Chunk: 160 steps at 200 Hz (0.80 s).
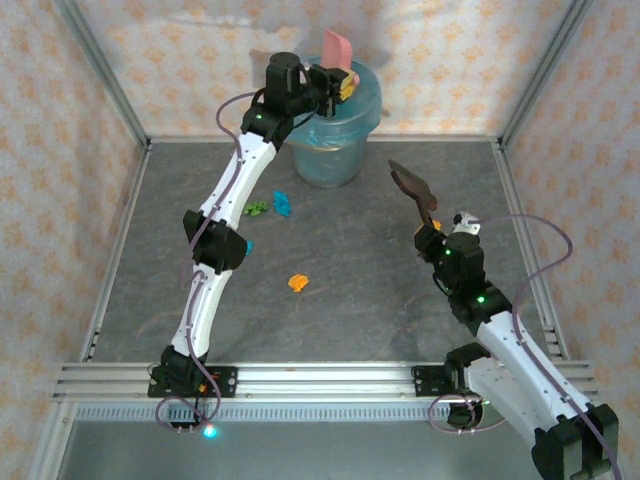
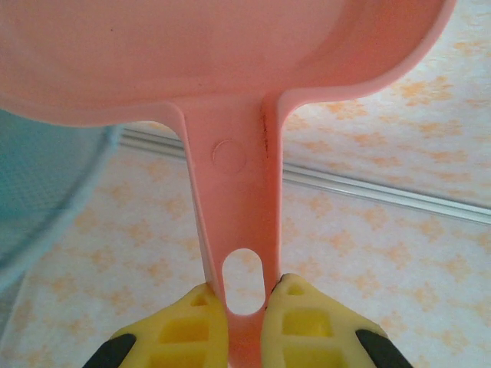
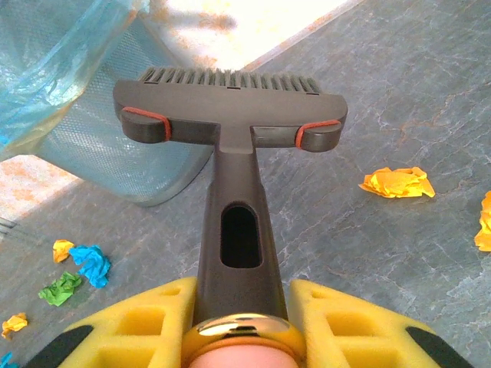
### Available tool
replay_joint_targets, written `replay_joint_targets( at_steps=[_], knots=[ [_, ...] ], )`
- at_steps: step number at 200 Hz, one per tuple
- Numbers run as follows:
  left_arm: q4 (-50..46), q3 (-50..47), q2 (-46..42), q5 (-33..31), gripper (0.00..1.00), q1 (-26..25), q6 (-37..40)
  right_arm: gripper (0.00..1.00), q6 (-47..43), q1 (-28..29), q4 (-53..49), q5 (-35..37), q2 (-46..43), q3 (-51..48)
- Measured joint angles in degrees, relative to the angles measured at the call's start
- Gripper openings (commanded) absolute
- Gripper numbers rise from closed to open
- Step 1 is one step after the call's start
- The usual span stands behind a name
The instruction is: Sweep away the paper scraps from the table
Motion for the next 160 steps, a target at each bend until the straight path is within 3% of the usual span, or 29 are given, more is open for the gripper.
replay_joint_targets(
  at_steps=[71, 160],
  knots=[
    [2.91, 0.26, 0.00, -0.17, 0.00, -1.27, -4.39, 0.00, -0.37, 0.00, 0.24, 0.00, 0.70, -0.04],
    [2.27, 0.26, -0.04, -0.17, 0.00, -2.62, -2.75, 0.00, -0.42, 0.00, 0.22, 0.48, -0.98, -0.07]
  ],
)
